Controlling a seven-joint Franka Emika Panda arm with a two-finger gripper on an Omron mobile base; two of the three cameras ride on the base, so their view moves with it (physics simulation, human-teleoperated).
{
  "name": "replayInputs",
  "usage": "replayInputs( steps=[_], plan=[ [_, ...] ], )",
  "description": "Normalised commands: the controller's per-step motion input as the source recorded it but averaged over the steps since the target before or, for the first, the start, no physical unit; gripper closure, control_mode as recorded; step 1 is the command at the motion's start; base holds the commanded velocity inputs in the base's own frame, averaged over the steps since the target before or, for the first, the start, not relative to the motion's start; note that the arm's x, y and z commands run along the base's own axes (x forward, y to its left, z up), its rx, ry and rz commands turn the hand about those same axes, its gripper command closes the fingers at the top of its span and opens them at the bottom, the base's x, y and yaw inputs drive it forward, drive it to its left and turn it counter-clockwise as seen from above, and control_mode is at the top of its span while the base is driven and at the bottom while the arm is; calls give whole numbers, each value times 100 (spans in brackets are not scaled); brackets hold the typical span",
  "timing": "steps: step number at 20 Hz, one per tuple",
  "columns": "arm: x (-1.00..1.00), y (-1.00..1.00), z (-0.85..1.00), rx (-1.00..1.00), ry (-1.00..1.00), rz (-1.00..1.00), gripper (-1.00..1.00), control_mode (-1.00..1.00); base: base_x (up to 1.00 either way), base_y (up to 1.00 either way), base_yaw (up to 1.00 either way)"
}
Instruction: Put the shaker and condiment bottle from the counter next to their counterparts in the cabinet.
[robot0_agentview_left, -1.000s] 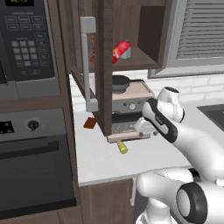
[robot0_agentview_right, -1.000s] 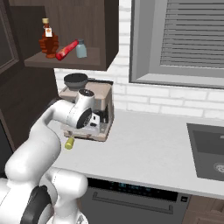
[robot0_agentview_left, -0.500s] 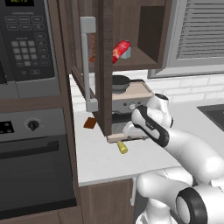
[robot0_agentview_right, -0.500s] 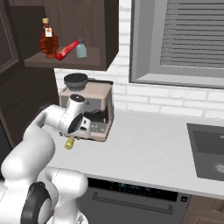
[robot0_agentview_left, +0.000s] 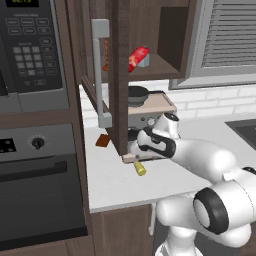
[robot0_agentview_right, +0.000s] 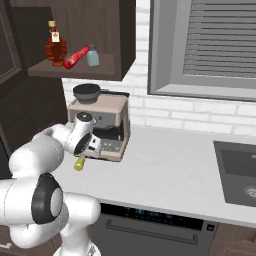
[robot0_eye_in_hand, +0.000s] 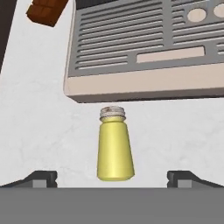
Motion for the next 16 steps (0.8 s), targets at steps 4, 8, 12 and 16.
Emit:
replayInputs(
  steps=[4, 8, 12, 16],
  plan=[
    [64, 3, -31, 0, 0, -11, -100, -100, 0, 0, 0],
    [32, 18, -31, 0, 0, -7, -100, -100, 0, 0, 0],
    [4, 29, -30, 0, 4, 0, -100, -100, 0, 0, 0],
    [0, 20, -28, 0, 9, 0, -100, -100, 0, 0, 0]
  ],
)
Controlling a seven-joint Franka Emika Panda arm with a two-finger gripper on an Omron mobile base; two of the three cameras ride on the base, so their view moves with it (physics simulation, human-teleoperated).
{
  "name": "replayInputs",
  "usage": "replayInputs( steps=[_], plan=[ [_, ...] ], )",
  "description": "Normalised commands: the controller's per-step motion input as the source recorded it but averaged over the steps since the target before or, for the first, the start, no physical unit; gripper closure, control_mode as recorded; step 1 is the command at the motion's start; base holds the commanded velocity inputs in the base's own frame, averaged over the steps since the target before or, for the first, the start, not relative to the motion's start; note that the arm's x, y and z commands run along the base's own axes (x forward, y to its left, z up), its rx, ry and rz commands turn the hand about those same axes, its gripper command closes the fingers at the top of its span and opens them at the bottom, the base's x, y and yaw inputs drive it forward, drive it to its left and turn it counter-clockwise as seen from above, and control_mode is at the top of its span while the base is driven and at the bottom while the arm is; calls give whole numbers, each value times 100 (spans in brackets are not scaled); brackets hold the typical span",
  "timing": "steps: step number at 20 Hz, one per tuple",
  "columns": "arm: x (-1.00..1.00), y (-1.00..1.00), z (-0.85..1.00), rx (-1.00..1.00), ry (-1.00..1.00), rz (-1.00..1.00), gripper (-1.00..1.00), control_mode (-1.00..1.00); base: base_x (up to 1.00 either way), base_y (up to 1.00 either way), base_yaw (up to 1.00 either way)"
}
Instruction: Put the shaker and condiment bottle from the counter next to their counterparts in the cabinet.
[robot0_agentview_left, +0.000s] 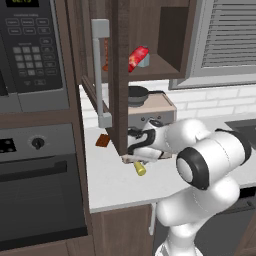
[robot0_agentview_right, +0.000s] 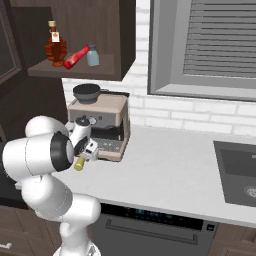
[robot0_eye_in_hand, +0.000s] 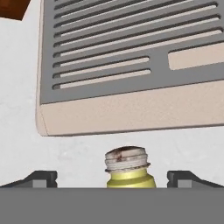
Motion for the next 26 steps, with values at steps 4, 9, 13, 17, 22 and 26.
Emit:
replayInputs(
  steps=[4, 9, 13, 17, 22, 26],
  plan=[
    [5, 3, -28, 0, 5, 0, -100, -100, 0, 0, 0],
    [9, -4, -35, 0, 3, -2, -100, -100, 0, 0, 0],
    [-1, 11, -30, -6, 0, 0, -100, -100, 0, 0, 0],
    [-1, 30, -25, -10, 1, -2, 100, -100, 0, 0, 0],
    [0, 0, -20, 0, 4, -5, 100, -100, 0, 0, 0],
    [0, 0, -16, 0, 5, -6, 100, -100, 0, 0, 0]
  ],
)
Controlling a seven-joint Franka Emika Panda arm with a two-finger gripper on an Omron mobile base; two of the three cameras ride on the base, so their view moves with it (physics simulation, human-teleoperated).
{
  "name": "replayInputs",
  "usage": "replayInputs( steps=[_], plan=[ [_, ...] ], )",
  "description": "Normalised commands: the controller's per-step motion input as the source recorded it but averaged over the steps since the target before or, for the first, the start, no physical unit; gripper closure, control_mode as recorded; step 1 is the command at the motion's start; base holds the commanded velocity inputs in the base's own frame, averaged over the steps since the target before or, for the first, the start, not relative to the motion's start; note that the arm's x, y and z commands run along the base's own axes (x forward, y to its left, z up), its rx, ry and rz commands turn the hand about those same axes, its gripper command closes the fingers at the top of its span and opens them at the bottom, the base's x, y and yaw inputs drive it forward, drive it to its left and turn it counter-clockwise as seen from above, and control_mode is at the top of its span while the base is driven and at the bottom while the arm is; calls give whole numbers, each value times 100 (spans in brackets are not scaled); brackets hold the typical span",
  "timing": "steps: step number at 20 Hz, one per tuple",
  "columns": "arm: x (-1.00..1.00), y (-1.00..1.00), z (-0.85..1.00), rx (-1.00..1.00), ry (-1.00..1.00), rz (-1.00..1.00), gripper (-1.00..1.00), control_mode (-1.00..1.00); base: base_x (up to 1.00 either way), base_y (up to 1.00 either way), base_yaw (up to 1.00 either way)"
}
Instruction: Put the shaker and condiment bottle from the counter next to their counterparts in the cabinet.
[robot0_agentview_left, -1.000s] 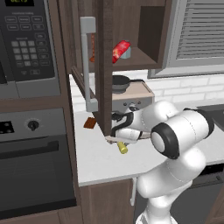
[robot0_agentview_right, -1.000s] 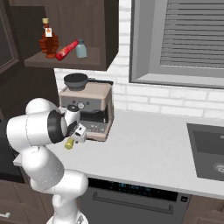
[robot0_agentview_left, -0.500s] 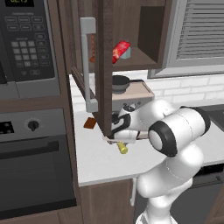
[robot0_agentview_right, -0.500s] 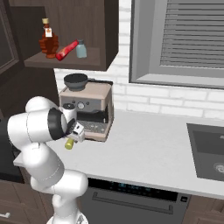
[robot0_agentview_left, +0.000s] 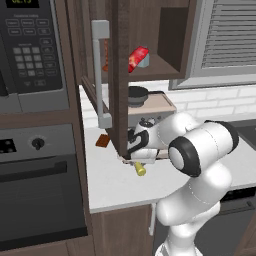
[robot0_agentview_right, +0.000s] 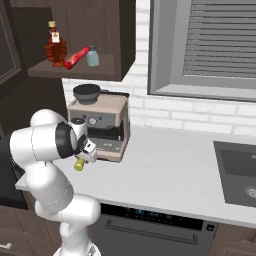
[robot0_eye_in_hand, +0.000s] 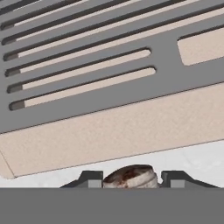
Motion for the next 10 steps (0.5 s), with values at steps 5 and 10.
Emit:
replayInputs(
  steps=[5, 10],
  plan=[
    [0, 0, -7, 0, 3, -6, 100, -100, 0, 0, 0],
    [-26, -1, 18, 3, -1, -2, 100, -100, 0, 0, 0]
  ],
)
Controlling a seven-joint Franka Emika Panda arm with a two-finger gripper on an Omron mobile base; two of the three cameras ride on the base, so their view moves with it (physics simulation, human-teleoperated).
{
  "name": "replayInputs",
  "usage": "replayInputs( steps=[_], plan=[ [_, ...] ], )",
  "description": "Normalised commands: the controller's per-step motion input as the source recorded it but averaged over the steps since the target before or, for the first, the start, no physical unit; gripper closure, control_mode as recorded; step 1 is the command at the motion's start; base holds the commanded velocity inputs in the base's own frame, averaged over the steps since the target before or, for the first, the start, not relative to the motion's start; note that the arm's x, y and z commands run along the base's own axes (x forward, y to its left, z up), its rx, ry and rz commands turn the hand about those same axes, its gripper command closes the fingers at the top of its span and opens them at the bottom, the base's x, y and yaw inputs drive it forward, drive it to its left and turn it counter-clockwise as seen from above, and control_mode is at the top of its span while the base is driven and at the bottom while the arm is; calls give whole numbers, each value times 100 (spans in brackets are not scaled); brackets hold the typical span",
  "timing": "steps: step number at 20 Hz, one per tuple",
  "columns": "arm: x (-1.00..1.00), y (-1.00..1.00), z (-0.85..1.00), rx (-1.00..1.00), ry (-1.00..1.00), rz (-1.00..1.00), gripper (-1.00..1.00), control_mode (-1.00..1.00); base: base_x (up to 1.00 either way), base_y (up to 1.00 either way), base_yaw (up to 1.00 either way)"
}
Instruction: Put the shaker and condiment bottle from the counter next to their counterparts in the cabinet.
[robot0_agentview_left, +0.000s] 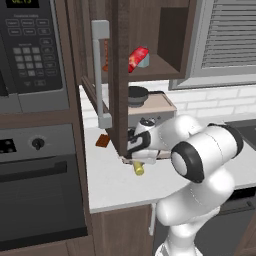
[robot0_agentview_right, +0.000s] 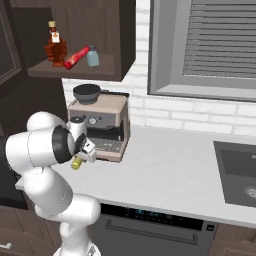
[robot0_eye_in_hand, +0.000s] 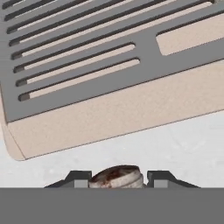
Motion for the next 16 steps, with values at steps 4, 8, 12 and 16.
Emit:
replayInputs(
  steps=[4, 8, 12, 16],
  plan=[
    [-37, -20, 39, 10, -5, 0, 100, -100, 0, 0, 0],
    [-38, -16, 23, 1, -6, 0, 100, -100, 0, 0, 0],
    [-47, -7, 8, -6, -8, 0, 100, -100, 0, 0, 0],
    [-49, -10, 28, -8, -13, 0, 100, -100, 0, 0, 0]
  ],
)
